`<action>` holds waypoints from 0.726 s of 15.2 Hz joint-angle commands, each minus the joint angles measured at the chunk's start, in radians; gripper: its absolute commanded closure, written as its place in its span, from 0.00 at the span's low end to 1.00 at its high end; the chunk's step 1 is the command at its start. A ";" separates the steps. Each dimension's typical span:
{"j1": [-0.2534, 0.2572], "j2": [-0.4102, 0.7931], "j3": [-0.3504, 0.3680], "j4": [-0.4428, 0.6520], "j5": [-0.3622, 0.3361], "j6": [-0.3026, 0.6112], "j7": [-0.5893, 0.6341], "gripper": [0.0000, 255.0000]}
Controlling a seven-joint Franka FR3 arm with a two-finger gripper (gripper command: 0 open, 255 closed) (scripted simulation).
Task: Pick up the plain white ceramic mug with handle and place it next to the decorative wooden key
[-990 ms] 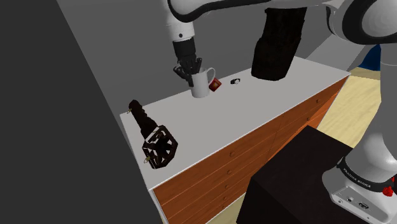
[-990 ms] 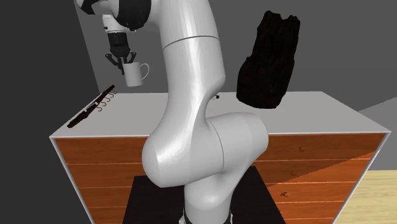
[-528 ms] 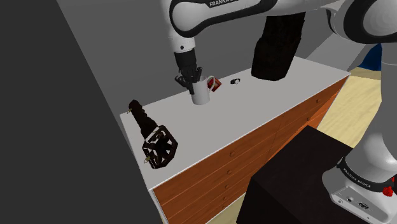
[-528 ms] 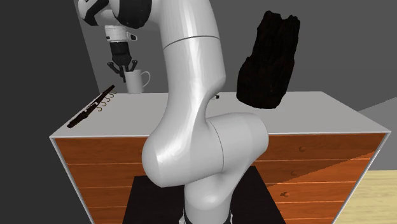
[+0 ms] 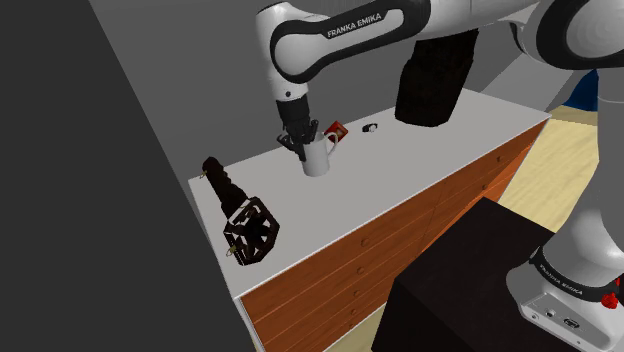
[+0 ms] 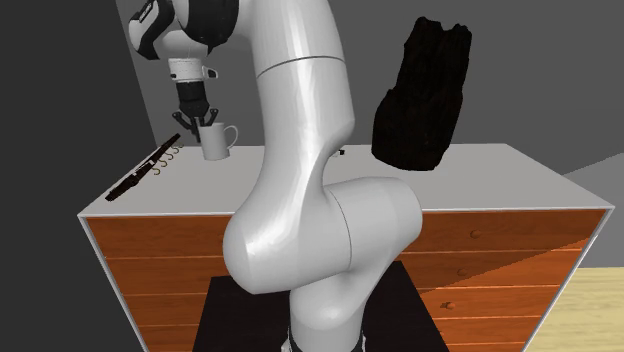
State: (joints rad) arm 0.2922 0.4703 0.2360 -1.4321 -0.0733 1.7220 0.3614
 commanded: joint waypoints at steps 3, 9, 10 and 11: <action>0.000 0.013 -0.002 -0.036 -0.003 0.049 0.001 1.00; 0.000 0.035 -0.005 -0.083 -0.009 0.118 0.003 1.00; 0.000 0.040 -0.005 -0.090 -0.010 0.129 0.004 1.00; 0.000 0.045 -0.006 -0.099 -0.011 0.143 0.004 1.00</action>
State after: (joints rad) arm 0.2923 0.5127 0.2305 -1.5236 -0.0836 1.8548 0.3656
